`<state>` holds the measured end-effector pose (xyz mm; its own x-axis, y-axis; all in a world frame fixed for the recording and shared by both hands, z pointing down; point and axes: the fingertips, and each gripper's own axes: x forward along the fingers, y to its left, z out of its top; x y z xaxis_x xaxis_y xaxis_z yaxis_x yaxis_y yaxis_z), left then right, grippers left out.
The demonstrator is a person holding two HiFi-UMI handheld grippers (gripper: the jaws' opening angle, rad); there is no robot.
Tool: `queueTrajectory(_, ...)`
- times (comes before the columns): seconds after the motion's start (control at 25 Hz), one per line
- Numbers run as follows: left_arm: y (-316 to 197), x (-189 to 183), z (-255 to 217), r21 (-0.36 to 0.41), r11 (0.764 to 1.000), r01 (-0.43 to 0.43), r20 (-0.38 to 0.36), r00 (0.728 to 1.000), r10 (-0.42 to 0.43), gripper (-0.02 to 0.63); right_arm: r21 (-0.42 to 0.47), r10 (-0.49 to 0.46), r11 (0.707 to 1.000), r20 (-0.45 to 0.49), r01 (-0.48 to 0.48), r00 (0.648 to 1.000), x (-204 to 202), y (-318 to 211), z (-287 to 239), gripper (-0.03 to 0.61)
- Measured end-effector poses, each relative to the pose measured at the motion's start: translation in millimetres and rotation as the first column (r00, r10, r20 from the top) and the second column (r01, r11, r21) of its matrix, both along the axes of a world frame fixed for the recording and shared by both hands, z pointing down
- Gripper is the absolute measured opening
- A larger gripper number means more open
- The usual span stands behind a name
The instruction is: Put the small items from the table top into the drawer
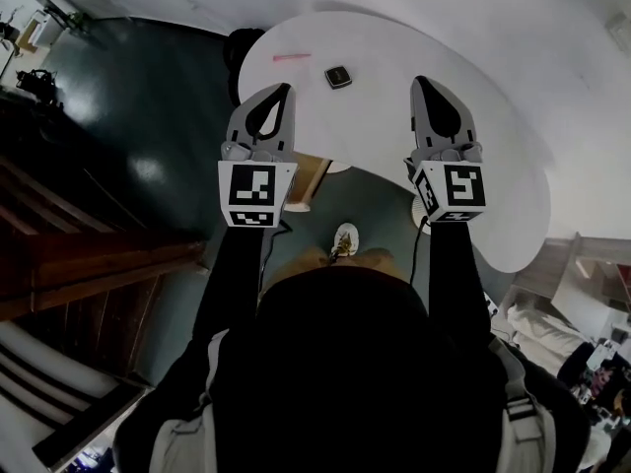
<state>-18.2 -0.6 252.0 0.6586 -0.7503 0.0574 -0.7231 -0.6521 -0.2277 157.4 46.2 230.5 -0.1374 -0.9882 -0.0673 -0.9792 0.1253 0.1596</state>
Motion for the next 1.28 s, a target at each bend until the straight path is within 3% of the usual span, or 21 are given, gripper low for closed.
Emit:
queueTrajectory(0.28,-32,27,11,-0.018,0.999,0.038,0.039,0.999,-0.037,0.015,-0.016,-0.029,0.999,0.059,0.03,0.998,34,-42,18,0.026)
queueTrajectory(0.76,-57,15,30,-0.059,0.995,0.085,0.068,0.994,-0.081,0.014,-0.01,-0.062,0.998,0.082,0.063,0.995,27,-68,29,0.026)
queueTrajectory(1.28,-99,14,53,-0.121,0.992,0.027,0.083,0.996,-0.017,0.015,-0.037,-0.02,0.999,0.02,0.021,1.0,20,-107,36,0.026)
